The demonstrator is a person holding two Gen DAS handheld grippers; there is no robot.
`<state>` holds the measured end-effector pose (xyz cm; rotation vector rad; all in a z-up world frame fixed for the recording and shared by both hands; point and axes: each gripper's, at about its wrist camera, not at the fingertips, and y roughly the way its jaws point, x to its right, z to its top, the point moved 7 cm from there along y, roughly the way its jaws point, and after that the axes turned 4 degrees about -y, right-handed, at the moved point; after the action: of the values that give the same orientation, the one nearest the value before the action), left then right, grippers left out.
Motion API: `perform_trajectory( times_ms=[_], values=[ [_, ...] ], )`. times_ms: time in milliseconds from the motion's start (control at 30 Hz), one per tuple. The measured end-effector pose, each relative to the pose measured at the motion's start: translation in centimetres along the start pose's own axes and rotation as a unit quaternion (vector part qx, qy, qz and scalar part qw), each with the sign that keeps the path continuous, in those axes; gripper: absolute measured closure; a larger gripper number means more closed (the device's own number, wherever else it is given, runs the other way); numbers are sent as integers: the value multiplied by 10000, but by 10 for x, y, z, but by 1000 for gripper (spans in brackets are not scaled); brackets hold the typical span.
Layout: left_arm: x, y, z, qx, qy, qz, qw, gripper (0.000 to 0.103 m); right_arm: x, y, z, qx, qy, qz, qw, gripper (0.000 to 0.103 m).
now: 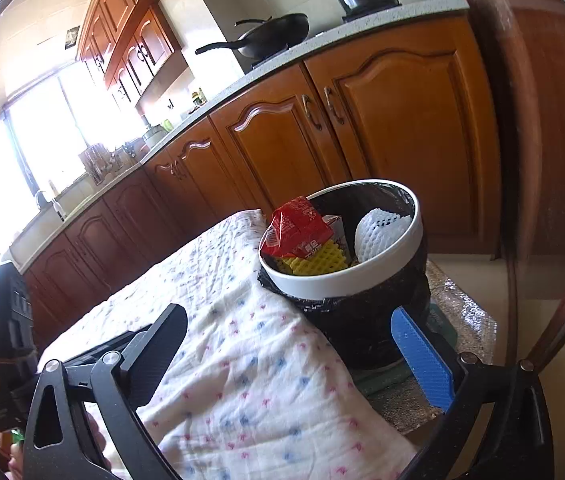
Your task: Collect trash
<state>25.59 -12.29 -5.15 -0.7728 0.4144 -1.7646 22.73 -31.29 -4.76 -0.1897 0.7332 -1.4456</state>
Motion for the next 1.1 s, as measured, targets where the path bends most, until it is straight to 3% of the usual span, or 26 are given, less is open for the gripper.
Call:
perform_trajectory(
  times_ms=[200,367,467,633,1100],
  values=[
    [-4,-54,-7,748,296,276,9964,6,-16,-25,-7,372,-404,-422,9976,0],
    [-3,-97,-15,1391,506,555,9874,1,-43,-67,10,1217,-1017,-719,9847,0],
    [-5,-104,-30,1446,588,668,9855,1,-52,-69,4,1209,-1279,-796,9812,0],
    [-14,-104,-53,1372,524,756,9863,1,-49,-66,-20,1213,-1043,-677,9848,0],
    [-27,-117,-62,1289,586,974,9851,1,-63,-89,-40,1216,-1159,-618,9838,0]
  ],
)
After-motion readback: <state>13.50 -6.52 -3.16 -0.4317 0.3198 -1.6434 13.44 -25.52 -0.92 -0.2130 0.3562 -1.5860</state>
